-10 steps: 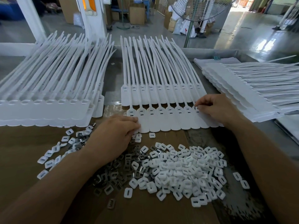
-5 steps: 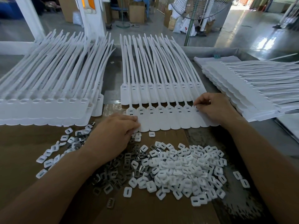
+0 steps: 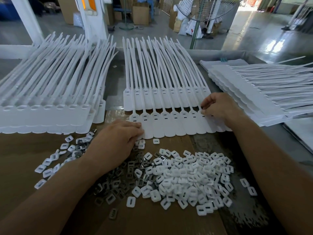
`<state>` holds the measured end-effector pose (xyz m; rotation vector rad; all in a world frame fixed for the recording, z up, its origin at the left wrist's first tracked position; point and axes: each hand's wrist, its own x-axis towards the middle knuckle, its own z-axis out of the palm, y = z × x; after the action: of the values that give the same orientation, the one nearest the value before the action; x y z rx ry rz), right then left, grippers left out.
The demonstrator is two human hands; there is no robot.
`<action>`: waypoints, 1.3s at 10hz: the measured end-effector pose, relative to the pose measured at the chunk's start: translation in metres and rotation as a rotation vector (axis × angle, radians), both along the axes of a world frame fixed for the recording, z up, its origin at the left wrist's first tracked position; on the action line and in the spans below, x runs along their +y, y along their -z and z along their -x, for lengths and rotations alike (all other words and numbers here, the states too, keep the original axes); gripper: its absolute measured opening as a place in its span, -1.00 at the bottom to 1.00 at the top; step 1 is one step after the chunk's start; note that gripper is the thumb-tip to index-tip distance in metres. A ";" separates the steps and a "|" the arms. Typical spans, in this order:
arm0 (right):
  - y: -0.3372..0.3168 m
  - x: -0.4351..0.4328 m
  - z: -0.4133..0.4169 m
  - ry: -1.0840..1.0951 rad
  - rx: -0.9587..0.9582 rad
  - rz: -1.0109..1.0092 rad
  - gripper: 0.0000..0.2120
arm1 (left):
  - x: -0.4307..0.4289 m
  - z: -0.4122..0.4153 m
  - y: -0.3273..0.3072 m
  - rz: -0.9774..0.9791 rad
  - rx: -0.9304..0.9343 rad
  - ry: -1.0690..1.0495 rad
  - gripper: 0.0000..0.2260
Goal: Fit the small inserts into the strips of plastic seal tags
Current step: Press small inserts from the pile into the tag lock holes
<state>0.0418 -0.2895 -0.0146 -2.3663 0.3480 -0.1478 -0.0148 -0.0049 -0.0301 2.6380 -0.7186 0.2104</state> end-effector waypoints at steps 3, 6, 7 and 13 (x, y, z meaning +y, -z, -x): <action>0.003 0.000 0.018 -0.065 -0.088 -0.003 -0.84 | 0.001 -0.002 0.002 -0.012 -0.008 0.004 -0.76; -0.037 0.007 0.058 -0.603 0.281 0.100 -0.89 | 0.001 -0.004 0.003 -0.002 -0.002 -0.003 -0.76; -0.036 0.013 0.061 -0.758 0.497 0.148 -0.83 | 0.001 -0.004 0.003 -0.001 -0.002 0.000 -0.76; -0.031 0.021 0.063 -0.740 0.280 0.069 -0.86 | 0.002 -0.005 0.005 -0.003 -0.006 -0.001 -0.75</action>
<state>-0.0215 -0.2682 0.0162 -2.4254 -0.4210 0.5271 -0.0101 -0.0026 -0.0353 2.6417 -0.7196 0.2187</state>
